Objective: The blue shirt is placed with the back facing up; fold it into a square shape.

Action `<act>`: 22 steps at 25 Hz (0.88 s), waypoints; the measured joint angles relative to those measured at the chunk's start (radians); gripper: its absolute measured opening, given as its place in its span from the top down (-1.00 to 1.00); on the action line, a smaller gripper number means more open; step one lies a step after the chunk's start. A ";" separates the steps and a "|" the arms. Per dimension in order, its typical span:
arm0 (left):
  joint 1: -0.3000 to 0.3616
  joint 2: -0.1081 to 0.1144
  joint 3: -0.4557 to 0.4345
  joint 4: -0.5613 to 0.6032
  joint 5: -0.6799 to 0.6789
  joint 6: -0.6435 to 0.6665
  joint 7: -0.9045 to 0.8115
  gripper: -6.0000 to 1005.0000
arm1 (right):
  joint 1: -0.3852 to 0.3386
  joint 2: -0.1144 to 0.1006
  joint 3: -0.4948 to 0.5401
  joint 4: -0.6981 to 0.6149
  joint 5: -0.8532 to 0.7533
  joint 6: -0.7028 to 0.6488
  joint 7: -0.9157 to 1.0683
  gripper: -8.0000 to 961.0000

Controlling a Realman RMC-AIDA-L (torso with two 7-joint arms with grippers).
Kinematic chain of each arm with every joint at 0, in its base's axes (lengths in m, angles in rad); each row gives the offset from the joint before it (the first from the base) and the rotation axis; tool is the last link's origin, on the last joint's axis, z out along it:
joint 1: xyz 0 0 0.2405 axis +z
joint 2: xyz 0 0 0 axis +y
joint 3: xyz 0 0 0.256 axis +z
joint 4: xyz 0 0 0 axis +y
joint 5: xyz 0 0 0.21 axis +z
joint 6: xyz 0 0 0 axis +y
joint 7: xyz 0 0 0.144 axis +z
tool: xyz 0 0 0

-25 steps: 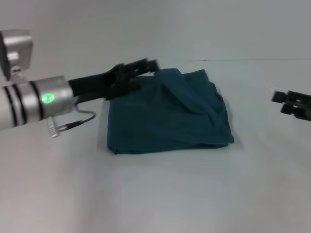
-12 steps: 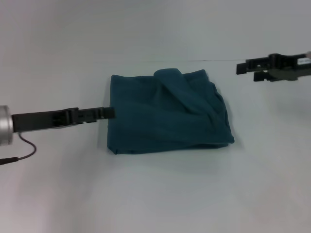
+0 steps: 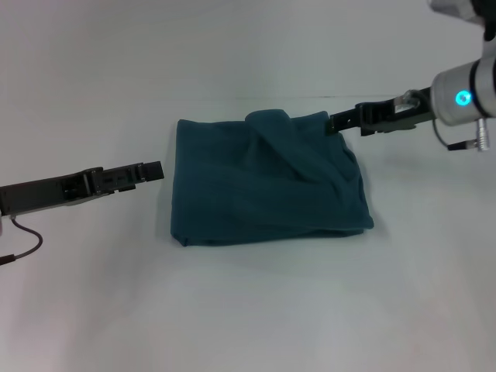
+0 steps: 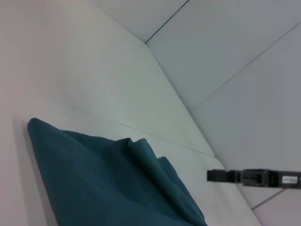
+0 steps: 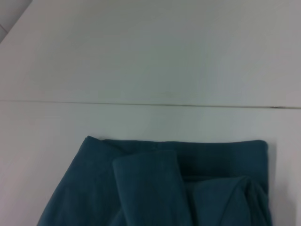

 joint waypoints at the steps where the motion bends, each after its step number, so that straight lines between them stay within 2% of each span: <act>1: 0.000 -0.002 -0.001 0.000 -0.001 -0.003 0.000 -0.89 | 0.001 0.007 -0.001 0.011 0.002 0.018 -0.004 -0.66; 4: -0.003 -0.006 -0.002 -0.001 -0.008 -0.004 0.001 -0.89 | -0.002 0.029 -0.004 0.032 0.007 0.059 -0.022 -0.66; 7: -0.004 -0.011 -0.003 -0.003 -0.012 -0.005 0.001 -0.89 | -0.005 0.041 -0.004 0.038 0.027 0.063 -0.048 -0.65; 22: -0.010 -0.013 -0.004 -0.001 -0.025 -0.013 0.002 -0.89 | 0.018 0.059 -0.021 0.067 0.044 0.098 -0.057 -0.65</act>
